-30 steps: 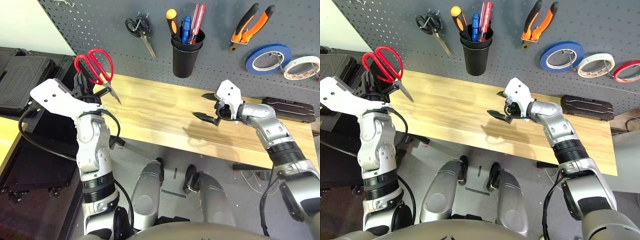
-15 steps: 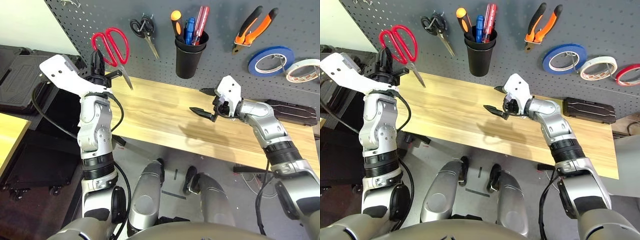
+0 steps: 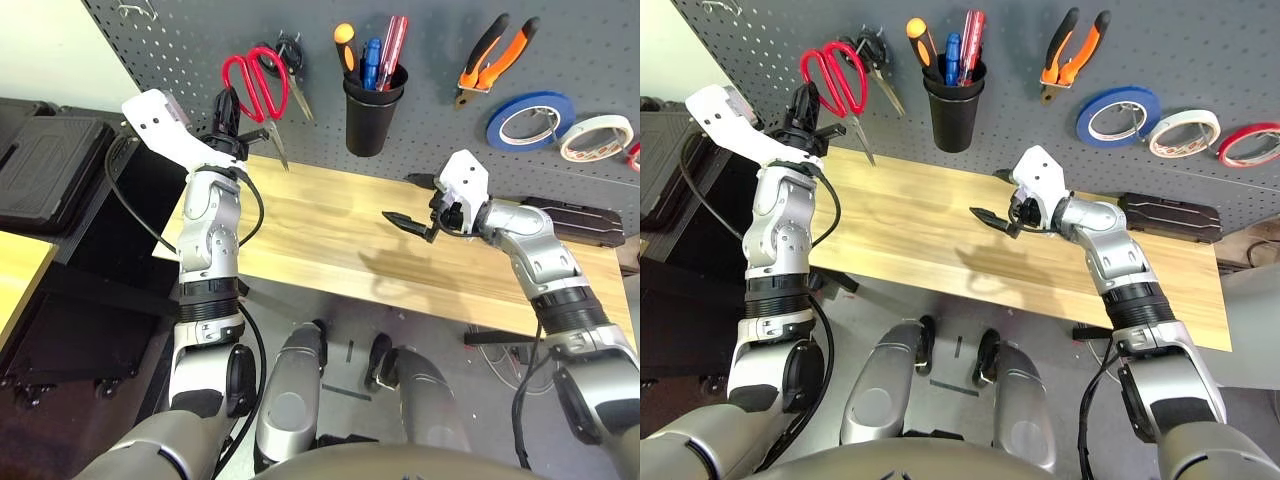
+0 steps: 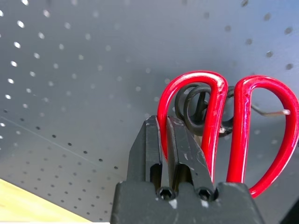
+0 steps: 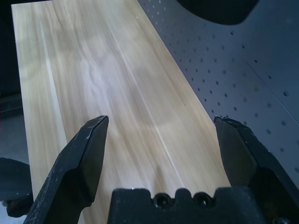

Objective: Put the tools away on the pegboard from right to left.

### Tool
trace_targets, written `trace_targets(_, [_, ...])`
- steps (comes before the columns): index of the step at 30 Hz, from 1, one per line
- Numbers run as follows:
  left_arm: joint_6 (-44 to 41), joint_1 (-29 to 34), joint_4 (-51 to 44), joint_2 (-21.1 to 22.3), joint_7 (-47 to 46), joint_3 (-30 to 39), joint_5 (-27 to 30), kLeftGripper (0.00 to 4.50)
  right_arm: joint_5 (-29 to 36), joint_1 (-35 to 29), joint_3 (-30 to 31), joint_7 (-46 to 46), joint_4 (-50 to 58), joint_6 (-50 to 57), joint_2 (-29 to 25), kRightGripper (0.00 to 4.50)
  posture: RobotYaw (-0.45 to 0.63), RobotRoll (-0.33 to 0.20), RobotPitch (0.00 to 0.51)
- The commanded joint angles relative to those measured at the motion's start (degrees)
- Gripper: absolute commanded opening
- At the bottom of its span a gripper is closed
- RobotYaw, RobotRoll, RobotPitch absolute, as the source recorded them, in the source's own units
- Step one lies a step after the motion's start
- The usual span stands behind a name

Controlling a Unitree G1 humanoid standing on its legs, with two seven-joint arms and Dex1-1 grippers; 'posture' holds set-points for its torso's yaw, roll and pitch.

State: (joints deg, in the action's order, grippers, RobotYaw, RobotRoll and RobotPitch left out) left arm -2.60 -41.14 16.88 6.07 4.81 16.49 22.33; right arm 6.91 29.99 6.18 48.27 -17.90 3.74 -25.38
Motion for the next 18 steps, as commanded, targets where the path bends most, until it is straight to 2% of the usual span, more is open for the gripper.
trace_targets(1, [4.9,-3.5,9.7,1.6,0.5,0.9,-2.2,0.02,-0.3,-1.1,0.3,-0.2,1.1,0.5,0.0,4.5,0.21,0.0,0.187])
trace_targets(9, [13.1,-10.2,25.9,3.4,0.3,0.3,-6.0,0.02,-0.6,-1.3,0.5,-0.8,1.6,0.8,0.6,4.5,0.21,0.0,0.189])
trace_targets(14, [15.6,-10.3,29.7,2.7,0.2,-0.3,-7.5,1.6,-0.6,-1.4,0.5,-1.2,1.7,0.6,1.0,4.5,0.21,0.0,0.192])
trace_targets(18, [14.1,-4.3,22.7,2.0,1.1,-1.3,-7.6,3.26,-0.6,-1.9,-0.6,-2.9,1.8,-0.6,1.5,4.5,0.21,0.0,0.193])
